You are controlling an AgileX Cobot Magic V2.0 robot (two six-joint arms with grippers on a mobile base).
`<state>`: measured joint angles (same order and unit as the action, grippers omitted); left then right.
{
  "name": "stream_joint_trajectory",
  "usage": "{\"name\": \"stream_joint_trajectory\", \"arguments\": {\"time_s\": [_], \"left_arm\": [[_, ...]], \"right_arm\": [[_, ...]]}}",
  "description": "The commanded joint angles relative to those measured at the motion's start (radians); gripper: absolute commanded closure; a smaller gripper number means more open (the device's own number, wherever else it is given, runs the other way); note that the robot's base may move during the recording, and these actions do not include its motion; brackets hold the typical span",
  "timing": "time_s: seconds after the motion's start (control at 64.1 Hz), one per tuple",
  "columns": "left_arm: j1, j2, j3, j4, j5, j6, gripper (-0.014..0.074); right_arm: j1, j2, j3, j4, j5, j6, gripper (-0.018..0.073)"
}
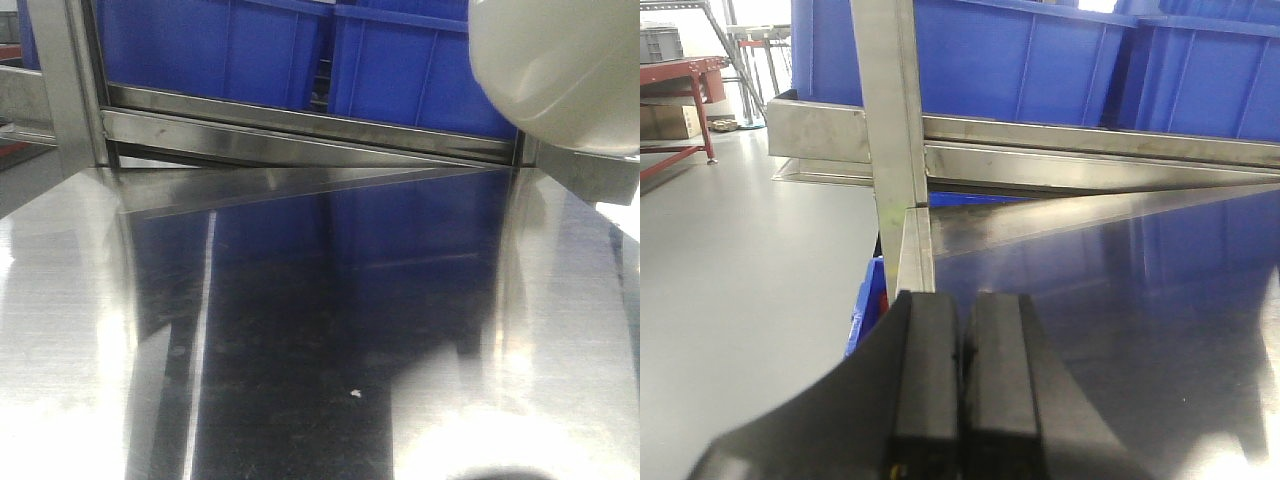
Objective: Move white bin to right shelf second layer
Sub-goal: 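Raise the held white bin up and back toward the robot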
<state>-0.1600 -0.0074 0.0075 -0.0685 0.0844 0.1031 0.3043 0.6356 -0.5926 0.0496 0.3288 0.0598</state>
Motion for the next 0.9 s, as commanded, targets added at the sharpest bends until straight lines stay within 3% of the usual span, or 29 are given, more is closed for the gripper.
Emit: {"name": "stream_joint_trajectory", "arguments": {"time_s": [0.0,0.889], "left_arm": [[0.001,-0.014,0.037,-0.005,-0.084,-0.004,0.0512],[0.001,-0.014,0.037,-0.005,-0.084,-0.004,0.0512]], "right_arm": [[-0.006,-0.008,-0.033,0.001,-0.107,-0.006,0.0503],[-0.006,-0.008,-0.033,0.001,-0.107,-0.006,0.0503]]}}
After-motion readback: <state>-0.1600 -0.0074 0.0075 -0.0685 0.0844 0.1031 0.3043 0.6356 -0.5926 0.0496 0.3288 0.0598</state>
